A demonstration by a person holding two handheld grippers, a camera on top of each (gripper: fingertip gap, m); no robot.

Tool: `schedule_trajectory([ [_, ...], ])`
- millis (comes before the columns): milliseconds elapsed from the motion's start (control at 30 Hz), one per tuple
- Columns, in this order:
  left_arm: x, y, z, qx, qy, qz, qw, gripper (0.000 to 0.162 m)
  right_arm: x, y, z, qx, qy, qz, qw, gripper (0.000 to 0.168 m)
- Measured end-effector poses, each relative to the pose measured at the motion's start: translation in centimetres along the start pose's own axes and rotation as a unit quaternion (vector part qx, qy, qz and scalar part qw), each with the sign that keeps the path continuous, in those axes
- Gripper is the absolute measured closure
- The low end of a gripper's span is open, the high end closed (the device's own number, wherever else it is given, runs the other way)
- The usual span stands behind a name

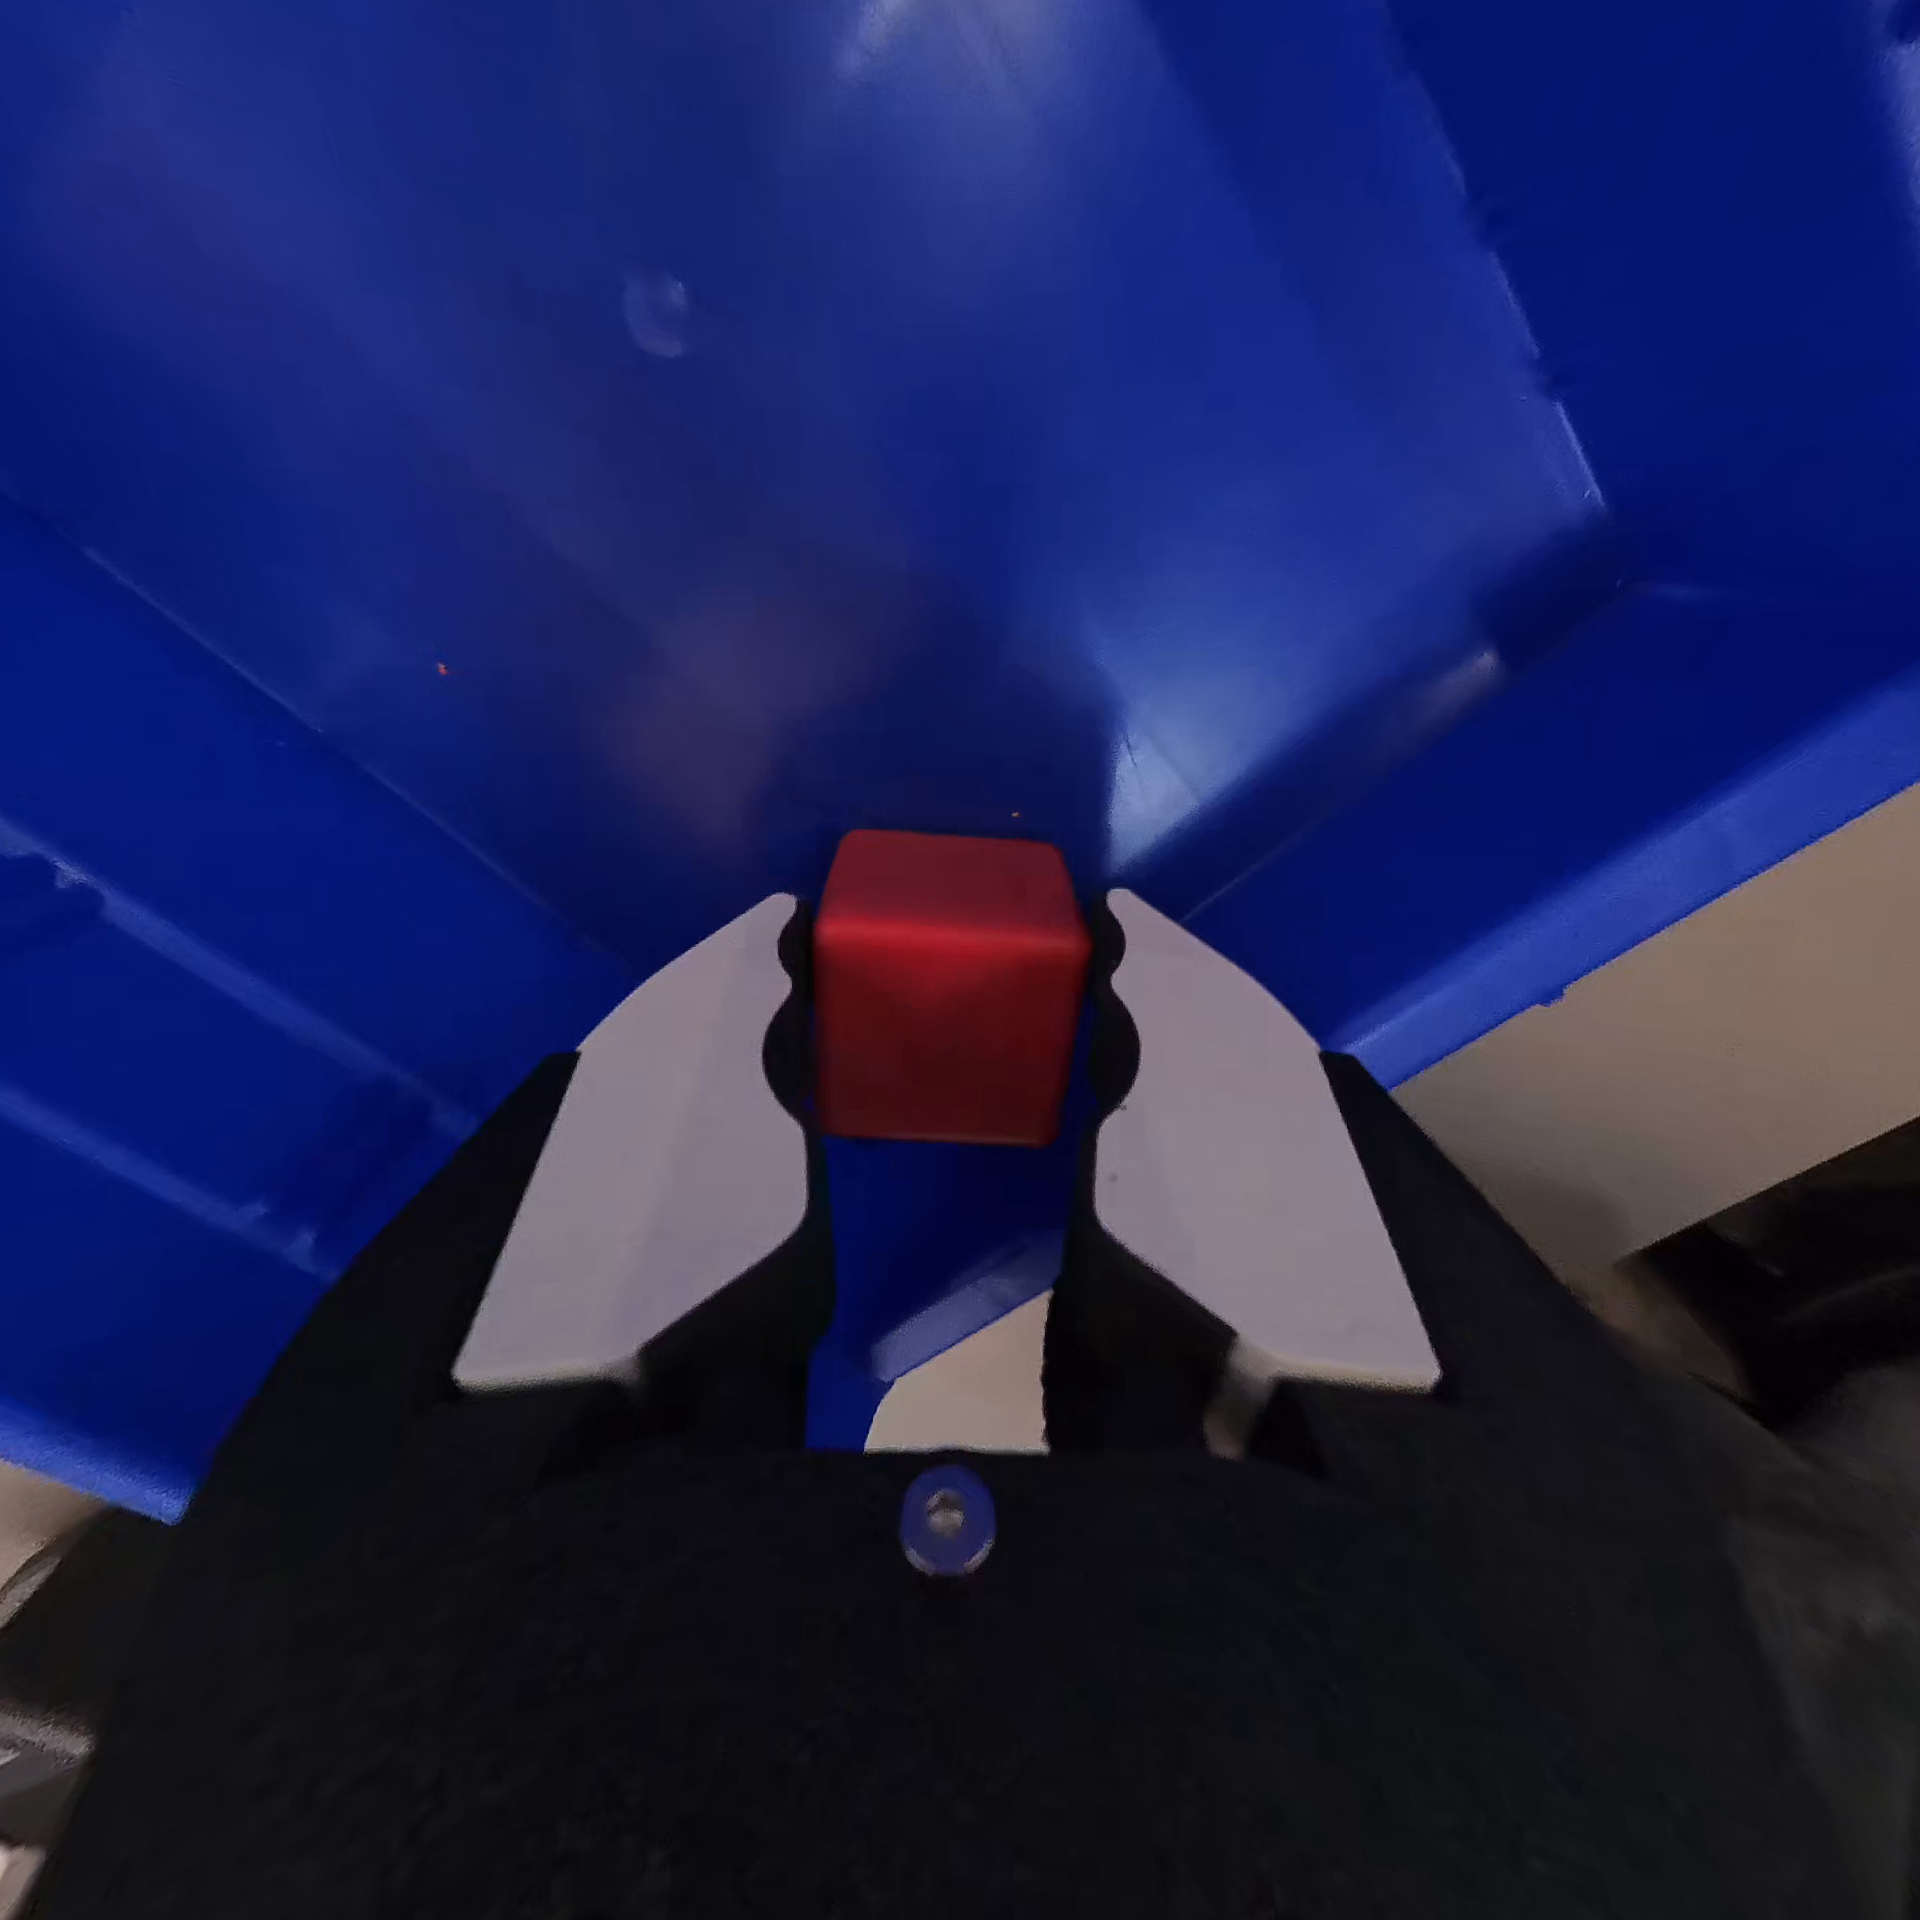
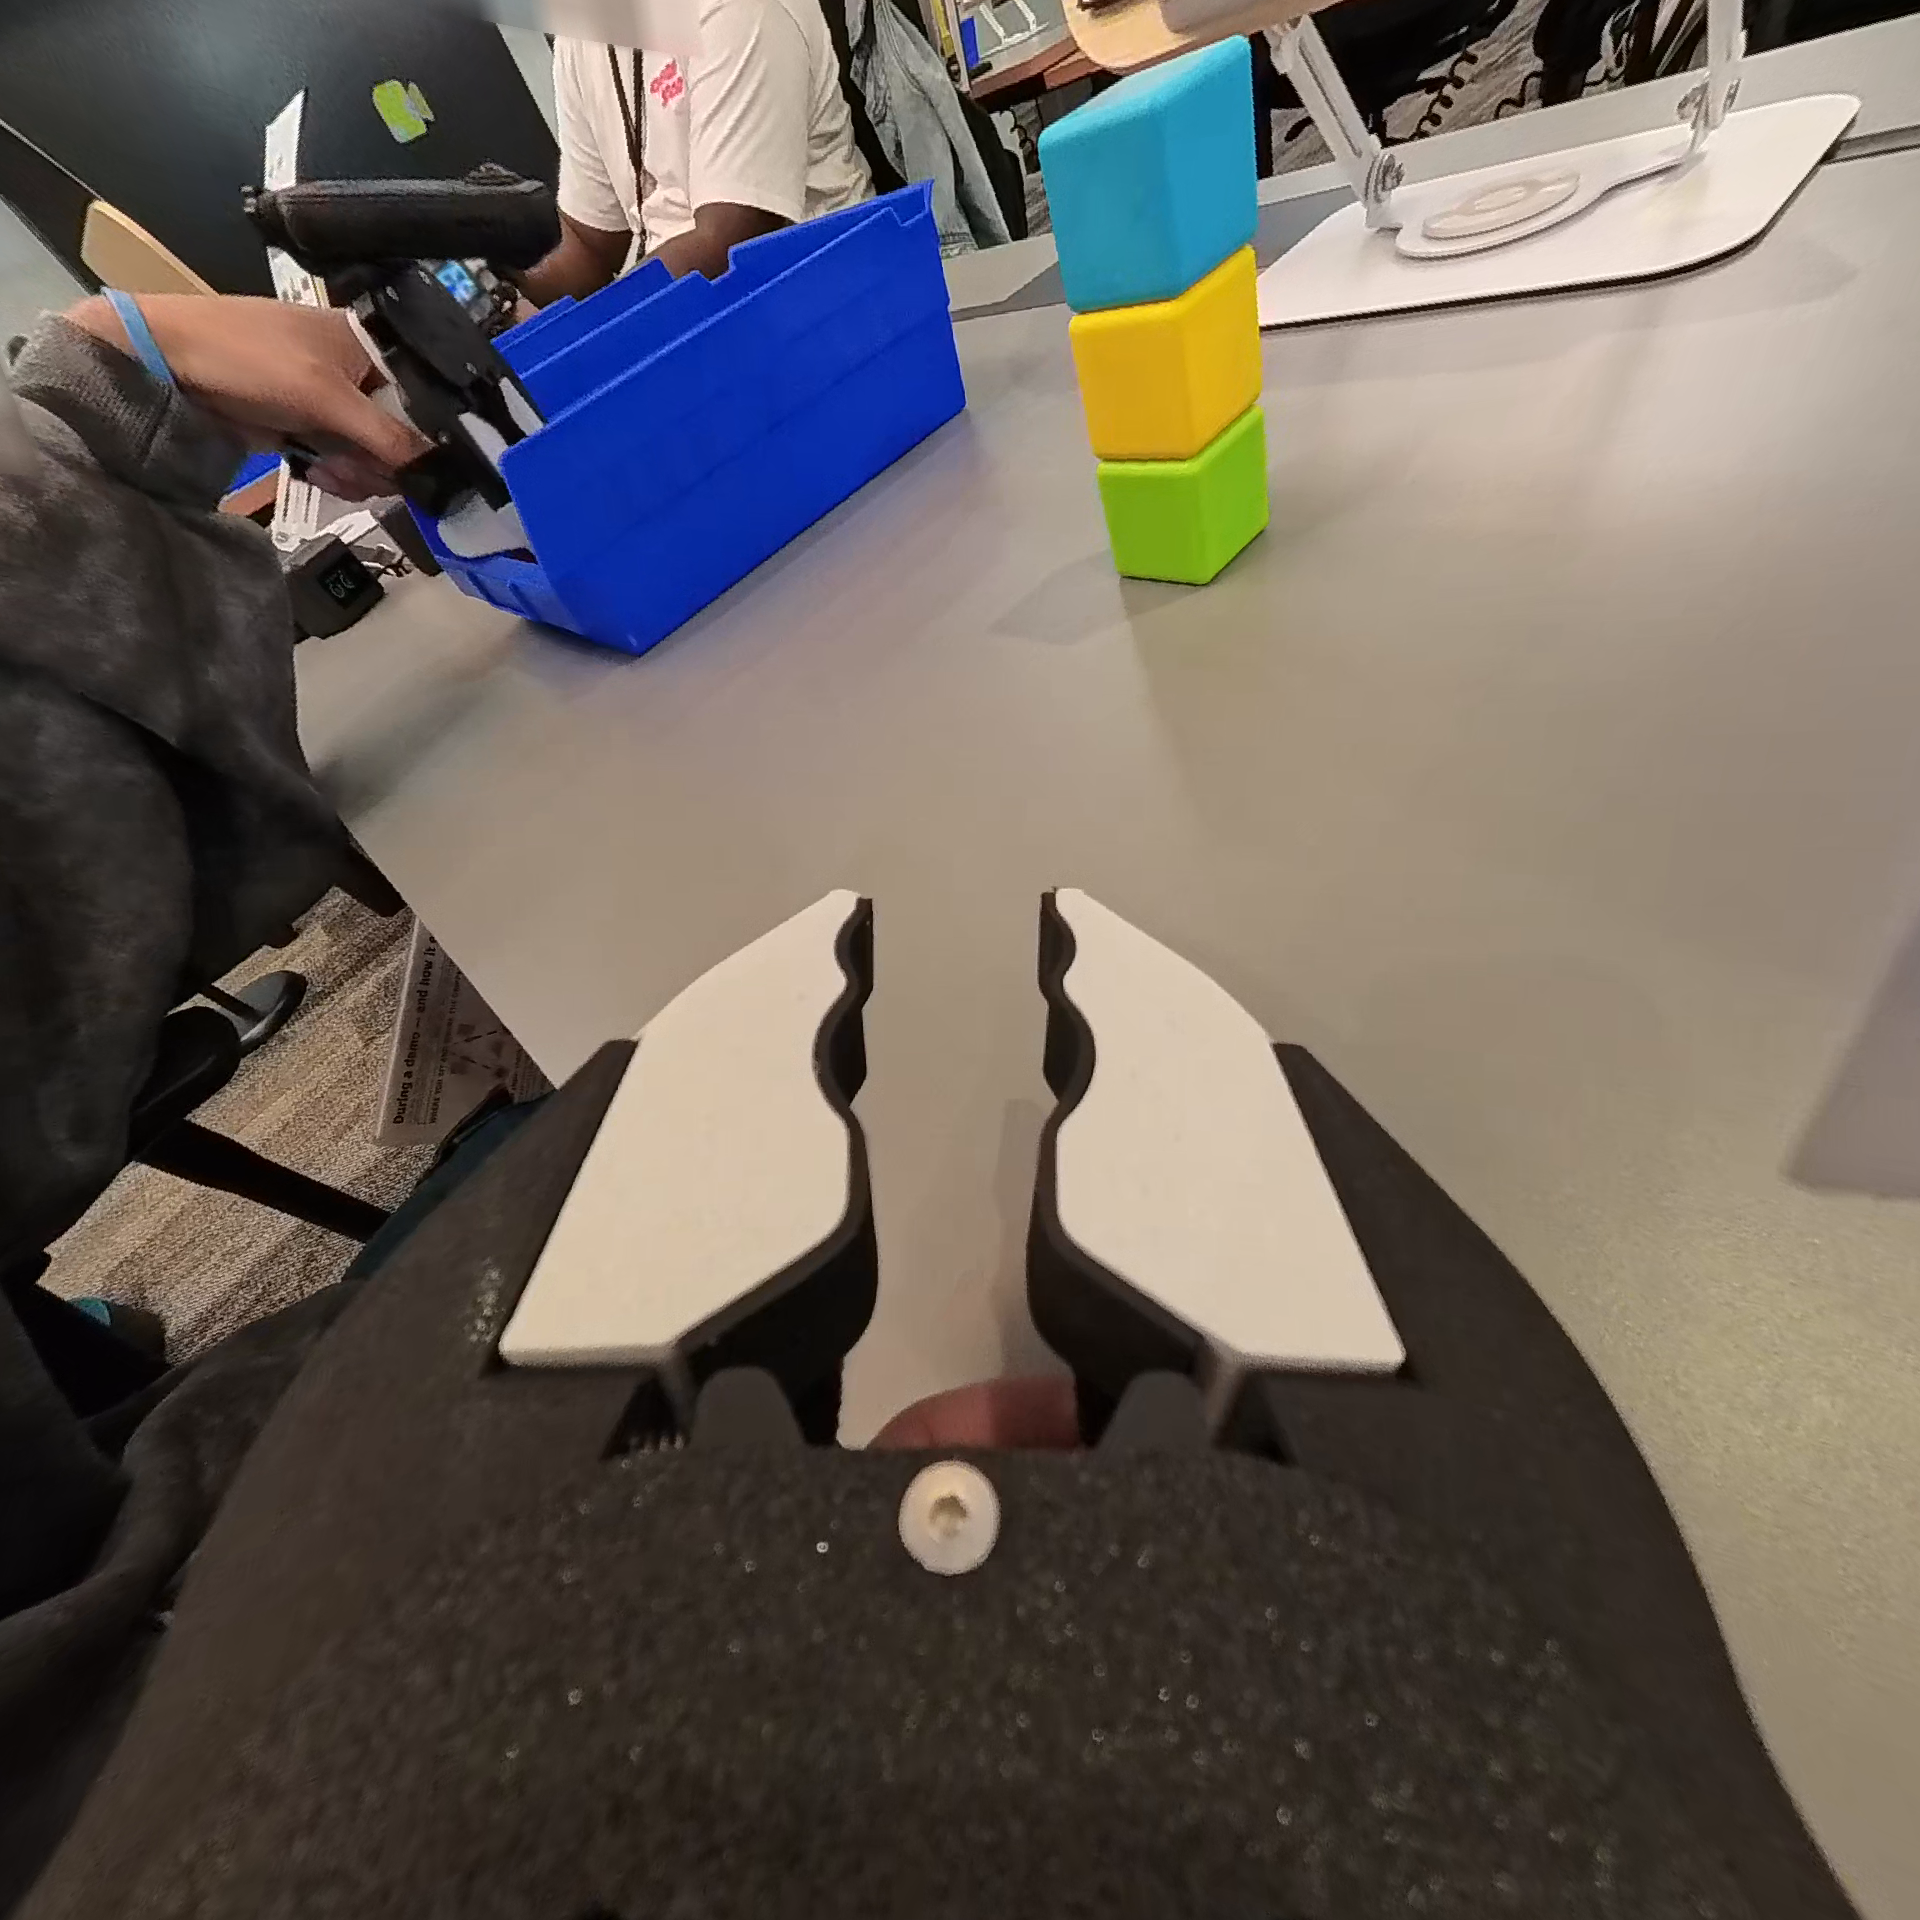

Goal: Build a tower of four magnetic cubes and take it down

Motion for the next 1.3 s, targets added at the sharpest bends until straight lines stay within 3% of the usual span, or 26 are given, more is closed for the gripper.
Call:
schedule_trajectory([
  [133,0.4,-0.9,-0.1,0.031,0.026,-0.017,0.999,0.113,0.0,0.0,0.0,0.001,0.001,-0.001,1.000,0.138],
  [333,3.6,-9.2,-3.4,0.088,0.090,-0.196,0.972,0.113,0.0,0.0,0.0,0.000,-0.001,-0.001,1.000,0.138],
  [500,8.1,-17.1,-9.7,0.097,0.180,-0.374,0.905,0.113,0.0,0.0,0.1,-0.003,-0.004,-0.001,1.000,0.138],
  [633,13.3,-19.7,-15.2,0.006,0.226,-0.494,0.839,0.113,0.0,0.0,0.1,-0.004,-0.005,0.000,1.000,0.138],
  [833,21.7,-17.2,-20.9,-0.144,0.277,-0.542,0.780,0.113,-0.1,-0.1,0.2,-0.004,-0.010,-0.004,1.000,0.138],
  [967,25.6,-14.7,-21.9,-0.252,0.269,-0.573,0.732,0.113,0.0,-0.2,0.2,-0.003,-0.011,-0.007,1.000,0.138],
  [1300,27.1,-7.5,-19.0,-0.369,0.225,-0.579,0.691,0.113,-0.1,-0.3,0.3,0.000,-0.014,-0.010,1.000,0.138],
])
Point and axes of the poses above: each gripper's, where its closed fingertips meet, y out along the fingers, x out of its top, z = x × y across the jaws, the point moved 7 cm from there along -y, back along the fingers, and after that the axes turned 5 degrees about -y, right-handed, at the moved point
